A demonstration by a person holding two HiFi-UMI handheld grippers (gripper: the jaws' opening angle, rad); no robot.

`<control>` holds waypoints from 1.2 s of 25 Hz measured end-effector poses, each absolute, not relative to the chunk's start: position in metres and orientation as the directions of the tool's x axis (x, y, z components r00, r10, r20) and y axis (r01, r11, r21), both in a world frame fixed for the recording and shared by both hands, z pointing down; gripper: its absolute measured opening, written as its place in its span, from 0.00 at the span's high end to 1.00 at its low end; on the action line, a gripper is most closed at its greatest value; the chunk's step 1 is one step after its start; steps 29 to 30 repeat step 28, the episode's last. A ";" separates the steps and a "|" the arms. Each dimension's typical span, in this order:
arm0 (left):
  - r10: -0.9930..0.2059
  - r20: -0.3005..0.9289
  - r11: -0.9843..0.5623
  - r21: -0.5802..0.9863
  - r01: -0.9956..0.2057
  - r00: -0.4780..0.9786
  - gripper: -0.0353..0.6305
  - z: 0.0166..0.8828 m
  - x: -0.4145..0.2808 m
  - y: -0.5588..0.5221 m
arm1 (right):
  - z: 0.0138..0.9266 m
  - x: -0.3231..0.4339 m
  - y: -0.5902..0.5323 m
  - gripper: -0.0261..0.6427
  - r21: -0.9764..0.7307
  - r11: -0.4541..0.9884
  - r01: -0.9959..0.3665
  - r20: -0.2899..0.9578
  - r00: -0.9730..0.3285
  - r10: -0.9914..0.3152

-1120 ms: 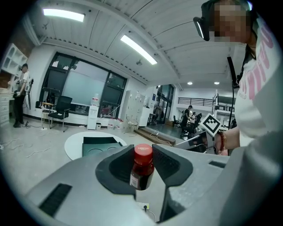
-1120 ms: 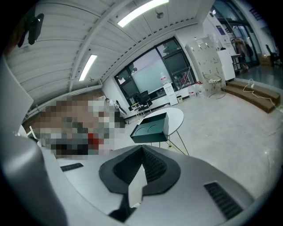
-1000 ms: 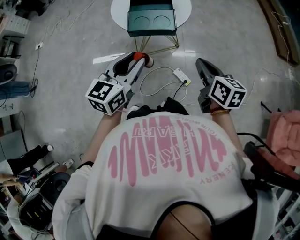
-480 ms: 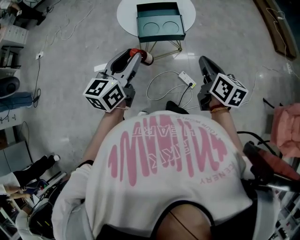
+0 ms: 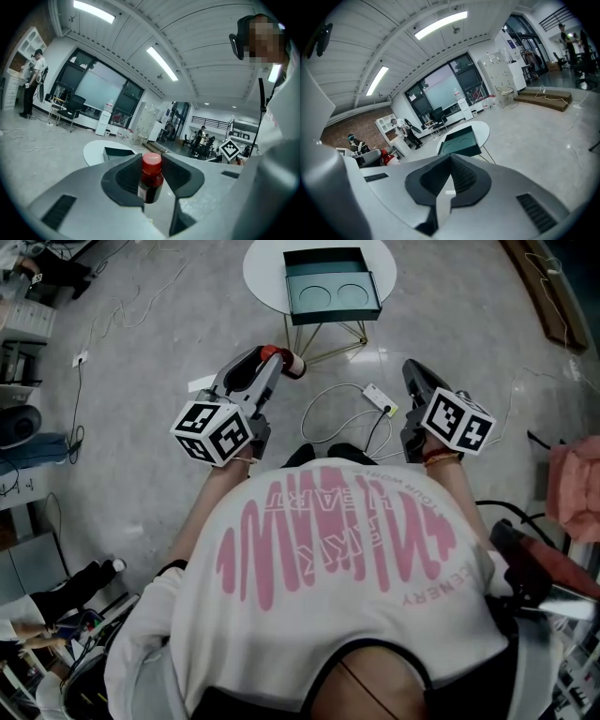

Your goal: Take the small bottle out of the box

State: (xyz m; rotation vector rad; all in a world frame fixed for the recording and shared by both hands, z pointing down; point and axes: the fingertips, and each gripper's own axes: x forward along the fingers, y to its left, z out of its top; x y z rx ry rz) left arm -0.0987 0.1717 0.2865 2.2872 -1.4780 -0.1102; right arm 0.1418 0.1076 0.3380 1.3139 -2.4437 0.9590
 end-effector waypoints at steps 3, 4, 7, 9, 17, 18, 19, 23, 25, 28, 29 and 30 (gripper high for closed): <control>-0.887 0.161 -0.347 0.385 -0.855 0.432 0.75 0.290 -0.112 0.187 | 0.340 0.135 0.122 0.95 -0.442 0.383 -0.811 0.468 -0.573 -0.673; -0.888 0.162 -0.345 0.384 -0.856 0.431 0.75 0.290 -0.114 0.188 | 0.340 0.135 0.124 0.96 -0.439 0.384 -0.812 0.472 -0.573 -0.670; -0.888 0.159 -0.348 0.382 -0.856 0.432 0.75 0.290 -0.115 0.190 | 0.342 0.134 0.127 0.95 -0.436 0.387 -0.813 0.476 -0.573 -0.667; -0.886 0.157 -0.353 0.381 -0.854 0.436 0.75 0.291 -0.113 0.191 | 0.345 0.135 0.129 0.95 -0.440 0.384 -0.812 0.476 -0.573 -0.667; -0.886 0.148 -0.355 0.391 -0.849 0.439 0.75 0.288 -0.118 0.196 | 0.343 0.133 0.136 0.96 -0.441 0.376 -0.815 0.481 -0.569 -0.667; -0.888 0.145 -0.354 0.393 -0.849 0.437 0.75 0.288 -0.119 0.196 | 0.343 0.133 0.137 0.95 -0.441 0.376 -0.815 0.483 -0.569 -0.666; -0.888 0.142 -0.353 0.395 -0.848 0.436 0.75 0.287 -0.119 0.196 | 0.343 0.132 0.137 0.96 -0.442 0.376 -0.815 0.485 -0.569 -0.664; -0.890 0.135 -0.355 0.395 -0.847 0.435 0.75 0.288 -0.120 0.197 | 0.345 0.134 0.139 0.95 -0.443 0.372 -0.815 0.485 -0.568 -0.665; -0.891 0.133 -0.353 0.395 -0.848 0.433 0.75 0.289 -0.121 0.197 | 0.346 0.133 0.138 0.95 -0.446 0.373 -0.814 0.484 -0.569 -0.665; -0.893 0.130 -0.351 0.396 -0.848 0.430 0.75 0.289 -0.122 0.197 | 0.347 0.132 0.139 0.95 -0.446 0.376 -0.812 0.484 -0.572 -0.662; -0.893 0.130 -0.351 0.396 -0.848 0.430 0.75 0.289 -0.122 0.197 | 0.347 0.132 0.139 0.95 -0.446 0.376 -0.812 0.484 -0.572 -0.662; -0.893 0.130 -0.351 0.396 -0.848 0.430 0.75 0.289 -0.122 0.197 | 0.347 0.132 0.139 0.95 -0.446 0.376 -0.812 0.484 -0.572 -0.662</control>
